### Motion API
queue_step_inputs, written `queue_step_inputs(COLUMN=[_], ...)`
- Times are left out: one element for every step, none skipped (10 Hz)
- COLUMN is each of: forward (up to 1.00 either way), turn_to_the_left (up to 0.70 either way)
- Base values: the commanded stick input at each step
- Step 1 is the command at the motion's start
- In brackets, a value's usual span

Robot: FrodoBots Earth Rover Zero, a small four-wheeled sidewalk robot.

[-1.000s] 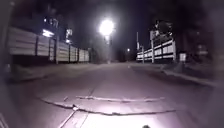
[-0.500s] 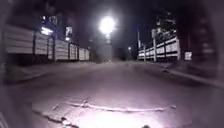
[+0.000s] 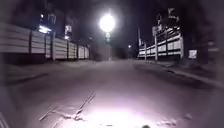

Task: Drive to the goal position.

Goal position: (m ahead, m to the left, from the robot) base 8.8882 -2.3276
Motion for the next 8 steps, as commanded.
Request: queue_step_inputs(forward=[0.70,0.70,0.70,0.70,0.70,0.70,0.70,0.70], turn_to_the_left=[0.07,0.14,0.21,0.28,0.35,0.35,0.35,0.35])
